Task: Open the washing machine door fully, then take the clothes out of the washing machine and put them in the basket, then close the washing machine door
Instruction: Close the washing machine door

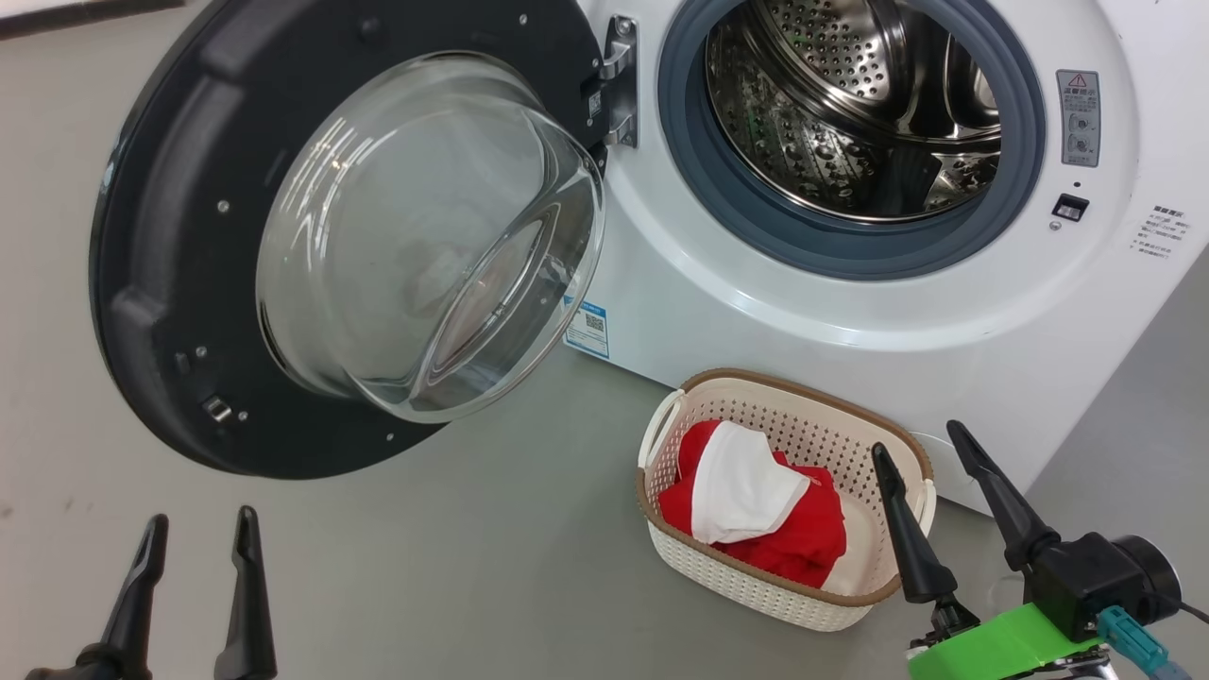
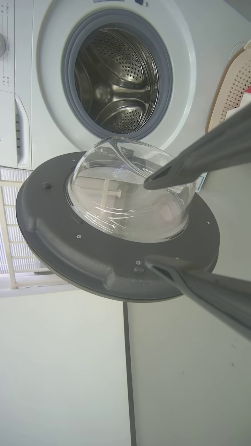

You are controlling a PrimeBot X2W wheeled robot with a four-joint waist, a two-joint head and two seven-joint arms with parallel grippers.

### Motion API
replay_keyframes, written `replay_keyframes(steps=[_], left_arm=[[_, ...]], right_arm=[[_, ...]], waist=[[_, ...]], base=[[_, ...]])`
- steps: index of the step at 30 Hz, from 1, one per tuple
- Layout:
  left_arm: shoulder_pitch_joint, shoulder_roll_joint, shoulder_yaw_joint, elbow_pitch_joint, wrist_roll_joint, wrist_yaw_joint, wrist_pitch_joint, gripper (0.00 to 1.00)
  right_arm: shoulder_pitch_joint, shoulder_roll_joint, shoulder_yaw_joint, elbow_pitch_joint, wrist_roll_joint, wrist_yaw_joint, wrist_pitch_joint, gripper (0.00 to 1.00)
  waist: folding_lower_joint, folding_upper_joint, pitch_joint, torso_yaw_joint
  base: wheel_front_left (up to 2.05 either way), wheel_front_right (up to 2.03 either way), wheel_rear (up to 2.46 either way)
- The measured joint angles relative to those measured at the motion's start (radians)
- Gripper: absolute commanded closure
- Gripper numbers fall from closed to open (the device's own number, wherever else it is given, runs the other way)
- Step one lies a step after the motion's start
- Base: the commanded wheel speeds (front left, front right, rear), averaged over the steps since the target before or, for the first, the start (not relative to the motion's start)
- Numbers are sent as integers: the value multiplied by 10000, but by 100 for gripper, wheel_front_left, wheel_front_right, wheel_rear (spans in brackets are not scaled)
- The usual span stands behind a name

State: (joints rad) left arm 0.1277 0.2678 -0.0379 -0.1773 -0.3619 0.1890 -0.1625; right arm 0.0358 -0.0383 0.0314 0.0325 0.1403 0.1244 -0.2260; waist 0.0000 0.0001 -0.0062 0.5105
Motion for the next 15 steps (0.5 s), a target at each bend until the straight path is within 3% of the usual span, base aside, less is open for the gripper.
replay_keyframes(steps=[5, 6, 7, 8, 15], left_arm=[[2, 0, 12, -2, -2, 58, -77, 0], [2, 0, 12, -2, -2, 58, -77, 9], [2, 6, 10, -2, -2, 75, -77, 66], [2, 10, 6, -2, 2, 88, -77, 100], [-234, 201, 67, -107, 268, 161, -320, 100]], right_arm=[[-1, -2, 50, 44, -12, 0, 0, 0], [-1, -2, 50, 44, -12, 0, 0, 0], [-1, -2, 50, 54, -12, 0, 0, 0], [-1, -2, 46, 56, -12, 0, 0, 0], [0, -2, -15, 54, -12, 0, 0, 0]], waist=[[0, 0, -27, -21], [0, 0, -27, -21], [0, 0, -39, -28], [0, 0, -45, -33], [0, 0, -13, -47]], base=[[0, 0, 0], [0, 0, 0], [0, 0, 0], [0, 0, 0], [0, 0, 0]])
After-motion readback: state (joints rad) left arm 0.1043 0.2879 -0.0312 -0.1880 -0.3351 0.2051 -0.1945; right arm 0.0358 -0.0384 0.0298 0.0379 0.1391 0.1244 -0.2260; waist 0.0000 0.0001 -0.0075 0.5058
